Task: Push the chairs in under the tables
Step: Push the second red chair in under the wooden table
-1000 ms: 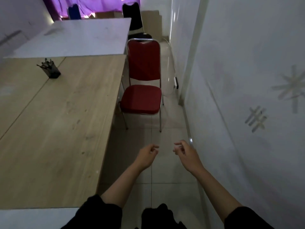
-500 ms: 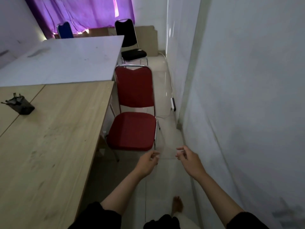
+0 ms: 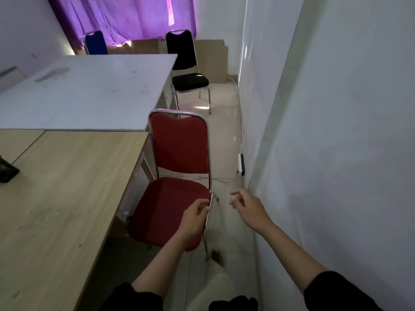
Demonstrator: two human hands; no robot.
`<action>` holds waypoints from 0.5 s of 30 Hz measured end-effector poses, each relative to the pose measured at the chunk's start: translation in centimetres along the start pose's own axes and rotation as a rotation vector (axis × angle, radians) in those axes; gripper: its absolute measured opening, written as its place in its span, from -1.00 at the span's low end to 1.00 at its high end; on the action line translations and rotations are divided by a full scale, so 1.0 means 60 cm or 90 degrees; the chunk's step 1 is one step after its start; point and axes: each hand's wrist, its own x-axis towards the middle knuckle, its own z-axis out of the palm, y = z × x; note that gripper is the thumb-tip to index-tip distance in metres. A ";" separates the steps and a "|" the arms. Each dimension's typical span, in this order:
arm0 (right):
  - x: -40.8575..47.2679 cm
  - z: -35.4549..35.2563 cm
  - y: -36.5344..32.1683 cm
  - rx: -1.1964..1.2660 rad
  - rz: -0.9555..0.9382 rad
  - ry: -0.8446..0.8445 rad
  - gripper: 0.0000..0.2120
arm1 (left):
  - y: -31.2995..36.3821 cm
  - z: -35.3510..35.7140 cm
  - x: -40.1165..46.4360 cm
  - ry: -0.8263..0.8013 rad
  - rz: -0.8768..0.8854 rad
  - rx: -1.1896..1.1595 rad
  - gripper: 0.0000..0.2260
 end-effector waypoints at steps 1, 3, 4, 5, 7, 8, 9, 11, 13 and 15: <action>0.026 -0.002 -0.001 0.000 -0.004 -0.011 -0.81 | 0.005 -0.003 0.026 0.012 0.000 0.004 -0.82; 0.091 -0.007 -0.002 -0.007 -0.018 -0.032 -0.81 | 0.016 -0.009 0.088 0.044 0.003 -0.006 -0.79; 0.138 -0.012 -0.006 -0.022 -0.028 -0.041 -0.82 | 0.024 -0.015 0.133 0.071 0.005 -0.023 -0.78; 0.178 -0.017 -0.012 -0.037 -0.038 -0.051 -0.83 | 0.031 -0.021 0.171 0.096 0.003 -0.039 -0.76; 0.262 -0.028 -0.031 -0.065 -0.068 -0.062 -0.84 | 0.048 -0.037 0.245 0.141 -0.002 -0.075 -0.74; 0.309 -0.033 -0.044 -0.076 -0.081 -0.066 -0.84 | 0.058 -0.046 0.286 0.164 -0.005 -0.089 -0.73; 0.343 -0.036 -0.055 -0.078 -0.091 -0.069 -0.84 | 0.067 -0.054 0.316 0.183 -0.005 -0.097 -0.73; 0.418 -0.045 -0.081 -0.080 -0.108 -0.093 -0.86 | 0.082 -0.071 0.384 0.218 -0.016 -0.105 -0.72; 0.483 -0.050 -0.105 -0.081 -0.127 -0.102 -0.87 | 0.099 -0.092 0.438 0.237 -0.012 -0.113 -0.71; 0.552 -0.048 -0.129 -0.062 -0.144 -0.088 -0.89 | 0.116 -0.124 0.500 0.267 -0.015 -0.111 -0.70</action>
